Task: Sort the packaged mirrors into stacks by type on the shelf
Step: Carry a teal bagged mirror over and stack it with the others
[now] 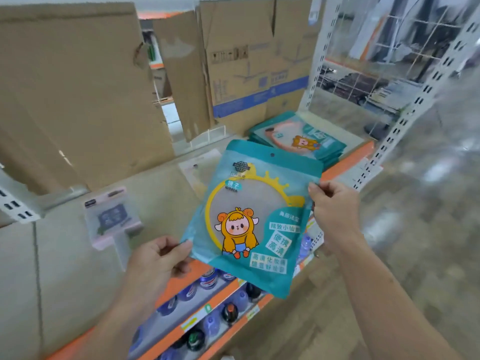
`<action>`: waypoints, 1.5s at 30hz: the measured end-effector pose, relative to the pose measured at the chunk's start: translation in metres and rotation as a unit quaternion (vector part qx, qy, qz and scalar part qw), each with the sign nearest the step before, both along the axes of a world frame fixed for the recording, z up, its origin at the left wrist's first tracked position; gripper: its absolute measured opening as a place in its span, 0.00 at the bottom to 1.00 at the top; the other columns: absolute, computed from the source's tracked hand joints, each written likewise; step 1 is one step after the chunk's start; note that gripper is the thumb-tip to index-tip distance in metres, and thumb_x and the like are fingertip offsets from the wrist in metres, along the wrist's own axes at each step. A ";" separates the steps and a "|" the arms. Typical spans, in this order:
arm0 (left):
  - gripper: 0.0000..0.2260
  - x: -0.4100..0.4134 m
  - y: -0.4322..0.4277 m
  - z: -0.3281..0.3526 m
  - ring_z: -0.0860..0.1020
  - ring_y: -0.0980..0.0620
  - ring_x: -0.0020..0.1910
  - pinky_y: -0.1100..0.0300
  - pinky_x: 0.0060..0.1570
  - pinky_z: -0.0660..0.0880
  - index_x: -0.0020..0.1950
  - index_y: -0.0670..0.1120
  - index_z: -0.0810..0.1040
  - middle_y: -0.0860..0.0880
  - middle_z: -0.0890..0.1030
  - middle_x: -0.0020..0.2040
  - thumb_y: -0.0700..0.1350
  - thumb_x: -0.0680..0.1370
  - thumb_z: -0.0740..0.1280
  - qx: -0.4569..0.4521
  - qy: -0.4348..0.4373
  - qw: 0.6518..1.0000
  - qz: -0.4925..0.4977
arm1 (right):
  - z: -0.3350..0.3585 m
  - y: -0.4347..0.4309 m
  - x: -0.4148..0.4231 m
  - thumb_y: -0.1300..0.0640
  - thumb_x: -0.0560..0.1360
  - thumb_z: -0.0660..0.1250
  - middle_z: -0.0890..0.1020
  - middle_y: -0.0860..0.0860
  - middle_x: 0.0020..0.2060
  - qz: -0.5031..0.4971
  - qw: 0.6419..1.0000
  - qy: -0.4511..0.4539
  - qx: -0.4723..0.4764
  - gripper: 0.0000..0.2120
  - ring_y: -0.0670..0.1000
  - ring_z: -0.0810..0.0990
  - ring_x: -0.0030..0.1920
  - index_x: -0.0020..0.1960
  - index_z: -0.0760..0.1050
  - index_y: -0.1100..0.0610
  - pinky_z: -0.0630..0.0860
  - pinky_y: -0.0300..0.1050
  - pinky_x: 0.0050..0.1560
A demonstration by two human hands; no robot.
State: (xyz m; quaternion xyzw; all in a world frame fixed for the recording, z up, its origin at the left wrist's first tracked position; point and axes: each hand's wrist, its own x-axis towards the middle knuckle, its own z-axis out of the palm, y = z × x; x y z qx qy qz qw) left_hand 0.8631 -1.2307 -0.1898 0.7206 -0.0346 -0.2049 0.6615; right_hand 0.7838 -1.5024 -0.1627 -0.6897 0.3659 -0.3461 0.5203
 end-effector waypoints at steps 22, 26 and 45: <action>0.08 0.089 -0.117 0.013 0.74 0.51 0.25 0.60 0.27 0.74 0.37 0.35 0.76 0.46 0.77 0.27 0.36 0.75 0.68 -0.008 -0.011 0.995 -0.098 | 0.010 -0.102 0.051 0.57 0.75 0.67 0.80 0.57 0.32 -0.094 0.996 -0.005 0.002 0.10 0.54 0.74 0.33 0.36 0.78 0.57 0.74 0.53 0.36; 0.08 0.095 -0.137 0.014 0.74 0.48 0.26 0.55 0.32 0.68 0.37 0.36 0.77 0.42 0.79 0.29 0.38 0.75 0.69 0.004 0.006 0.997 -0.077 | 0.014 -0.130 0.075 0.58 0.75 0.67 0.80 0.56 0.33 -0.062 0.998 -0.018 0.001 0.09 0.52 0.75 0.33 0.36 0.78 0.57 0.75 0.51 0.37; 0.08 0.088 -0.270 0.027 0.76 0.52 0.24 0.64 0.26 0.74 0.36 0.37 0.77 0.44 0.78 0.27 0.37 0.75 0.68 0.011 0.031 0.997 0.072 | 0.015 -0.291 0.201 0.57 0.73 0.68 0.73 0.53 0.28 0.156 0.987 0.012 -0.031 0.15 0.51 0.70 0.33 0.31 0.72 0.62 0.67 0.48 0.39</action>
